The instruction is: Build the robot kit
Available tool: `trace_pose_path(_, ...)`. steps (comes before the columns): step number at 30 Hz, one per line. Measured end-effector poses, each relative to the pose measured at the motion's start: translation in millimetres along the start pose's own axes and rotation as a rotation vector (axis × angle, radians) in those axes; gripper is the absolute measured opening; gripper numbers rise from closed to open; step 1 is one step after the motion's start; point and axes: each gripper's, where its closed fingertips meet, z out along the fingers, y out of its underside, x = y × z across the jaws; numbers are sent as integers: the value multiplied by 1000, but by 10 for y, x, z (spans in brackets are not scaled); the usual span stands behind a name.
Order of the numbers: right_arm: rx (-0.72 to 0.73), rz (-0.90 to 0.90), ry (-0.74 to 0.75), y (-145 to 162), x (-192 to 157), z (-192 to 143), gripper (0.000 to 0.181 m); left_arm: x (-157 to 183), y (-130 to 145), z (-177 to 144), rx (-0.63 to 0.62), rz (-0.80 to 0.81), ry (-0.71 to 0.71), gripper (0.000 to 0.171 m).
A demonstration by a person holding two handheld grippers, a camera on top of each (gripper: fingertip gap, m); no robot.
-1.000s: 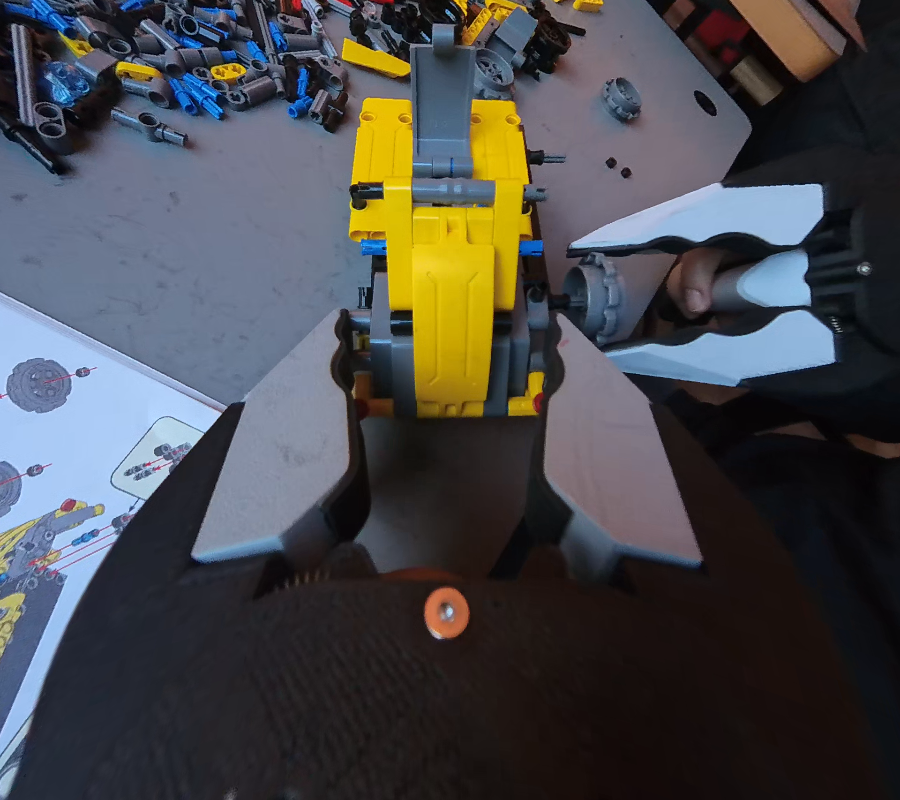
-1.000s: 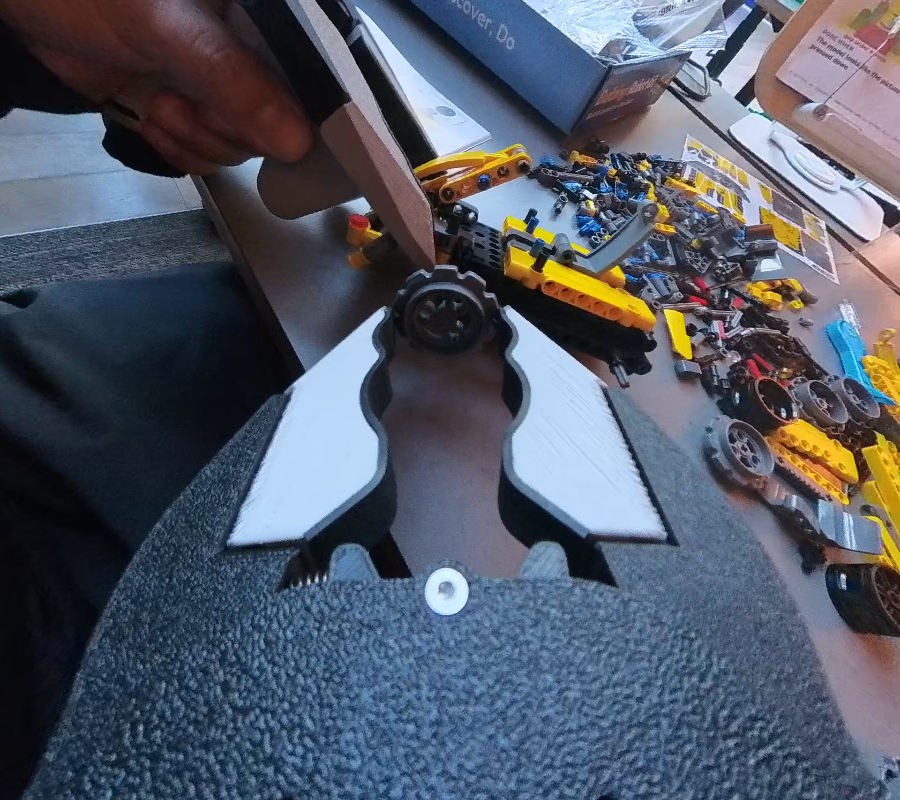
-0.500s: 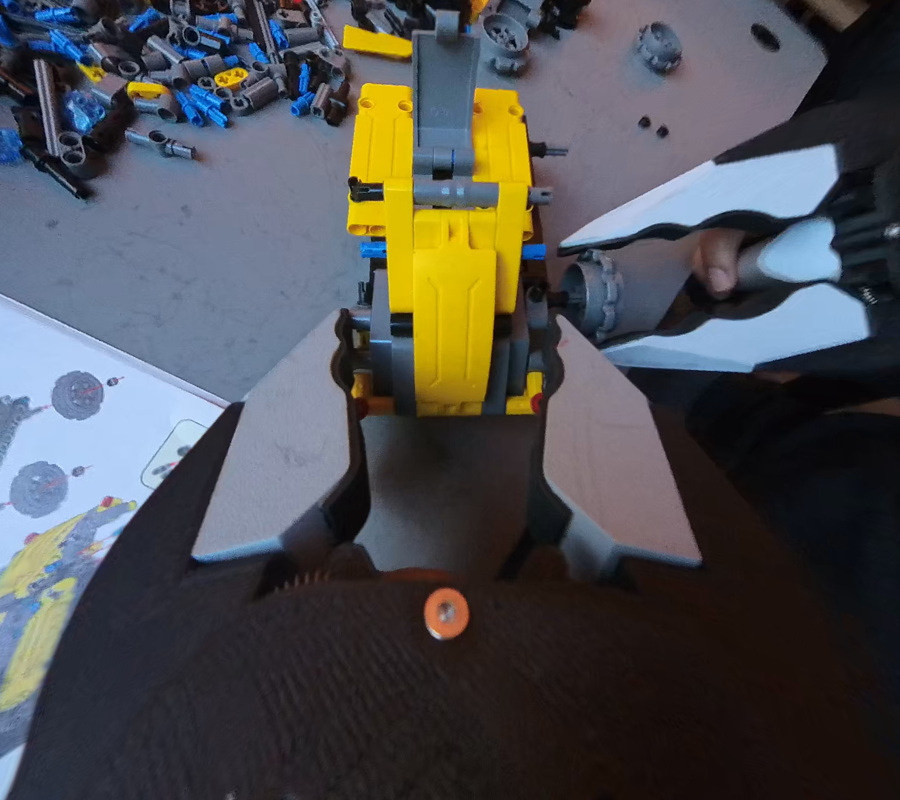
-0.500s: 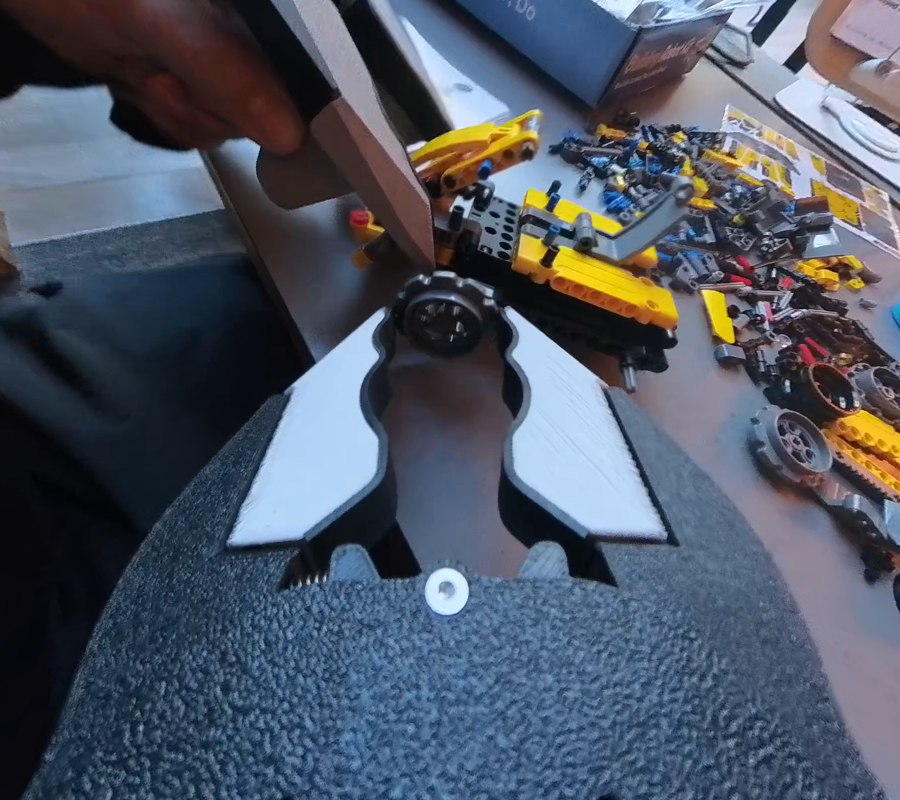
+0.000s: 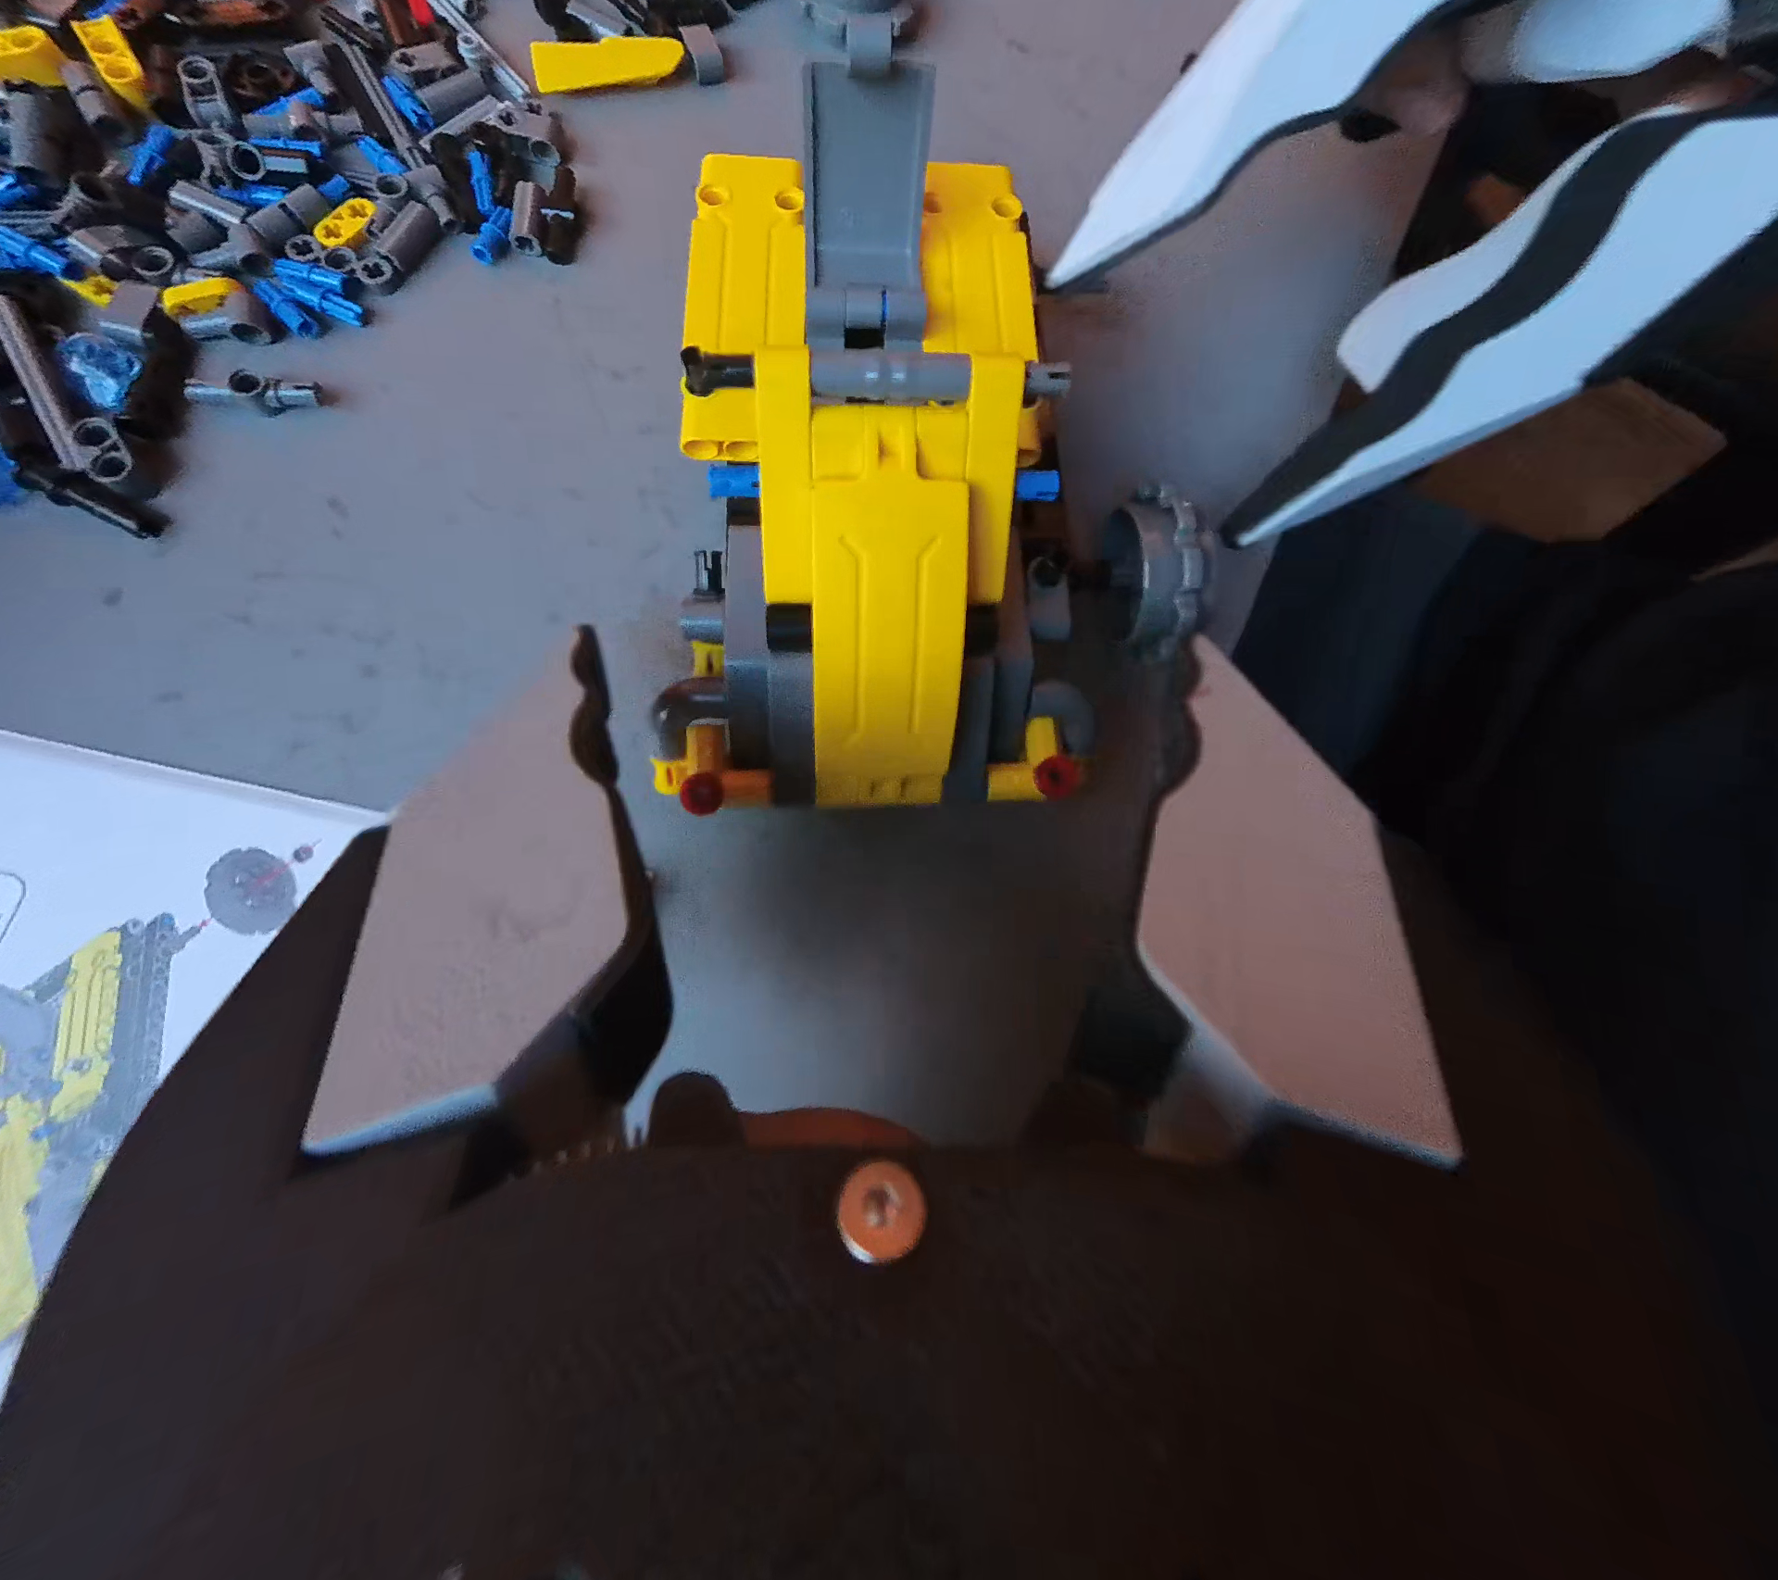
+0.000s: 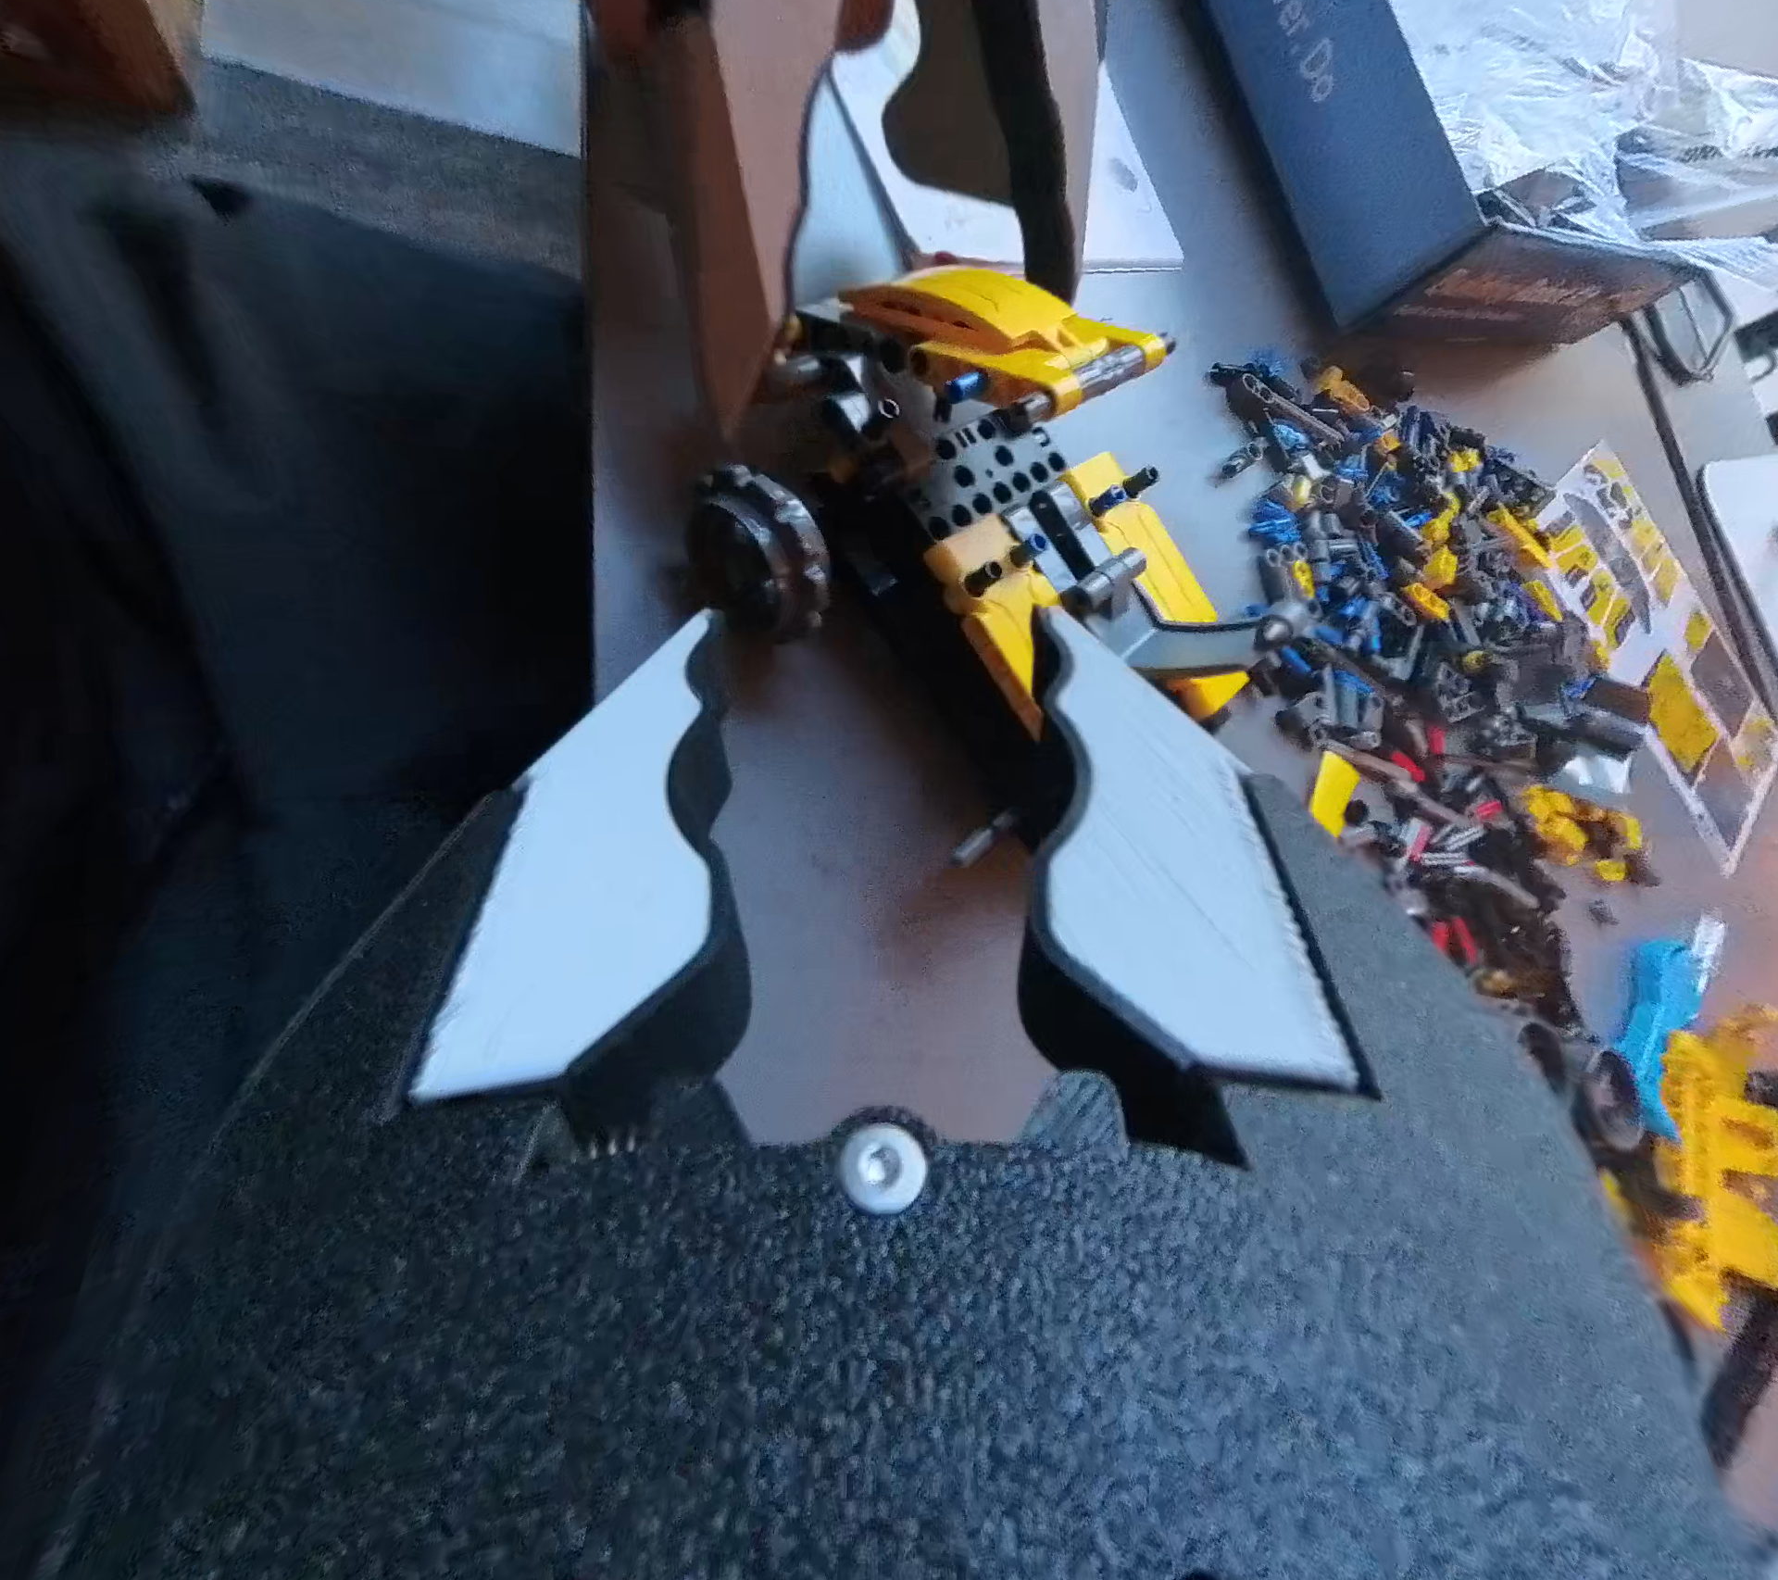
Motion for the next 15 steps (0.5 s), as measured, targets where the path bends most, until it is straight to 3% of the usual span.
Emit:
trace_pose_path(3, -25, -89, -47, -24, 63, 2, 72, 43, 18, -82, 18, -47, -24, 135)
trace_pose_path(6, -61, -196, -139, -57, 61, 30, 81, 100, 60, -44, -5, -55, -72, 142)
trace_pose_path(15, -135, -307, -326, -146, 126, 197, 87, 78, 53, 138, -39, 30, -196, 128)
